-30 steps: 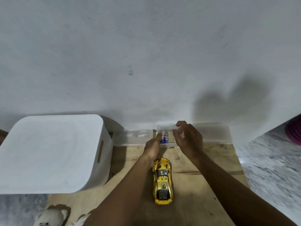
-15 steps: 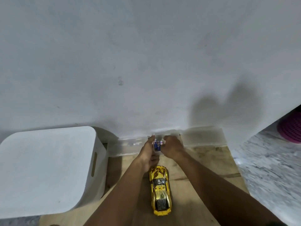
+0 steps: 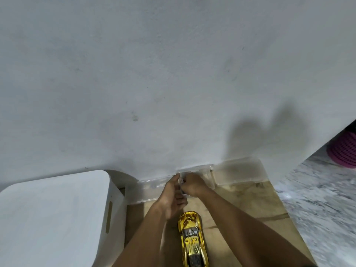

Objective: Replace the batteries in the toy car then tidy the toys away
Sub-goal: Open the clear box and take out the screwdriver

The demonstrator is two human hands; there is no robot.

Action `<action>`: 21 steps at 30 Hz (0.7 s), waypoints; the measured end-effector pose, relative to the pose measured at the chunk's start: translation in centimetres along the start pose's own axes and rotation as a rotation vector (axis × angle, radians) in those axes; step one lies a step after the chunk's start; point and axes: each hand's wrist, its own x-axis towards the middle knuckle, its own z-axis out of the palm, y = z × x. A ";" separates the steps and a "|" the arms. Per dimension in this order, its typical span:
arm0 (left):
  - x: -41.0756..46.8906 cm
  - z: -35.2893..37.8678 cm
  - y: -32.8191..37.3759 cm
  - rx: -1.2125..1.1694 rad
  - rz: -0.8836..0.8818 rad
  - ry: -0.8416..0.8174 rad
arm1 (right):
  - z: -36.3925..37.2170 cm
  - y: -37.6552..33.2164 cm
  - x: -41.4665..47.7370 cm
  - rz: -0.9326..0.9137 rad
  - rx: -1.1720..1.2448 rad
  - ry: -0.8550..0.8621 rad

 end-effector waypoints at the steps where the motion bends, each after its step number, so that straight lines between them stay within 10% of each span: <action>1: 0.0 -0.1 0.1 0.010 -0.004 -0.003 | 0.0 -0.1 0.0 0.001 0.000 -0.001; 21: -1.8 0.6 1.0 -0.055 -0.049 -0.003 | -1.4 0.3 0.0 -0.100 0.133 -0.152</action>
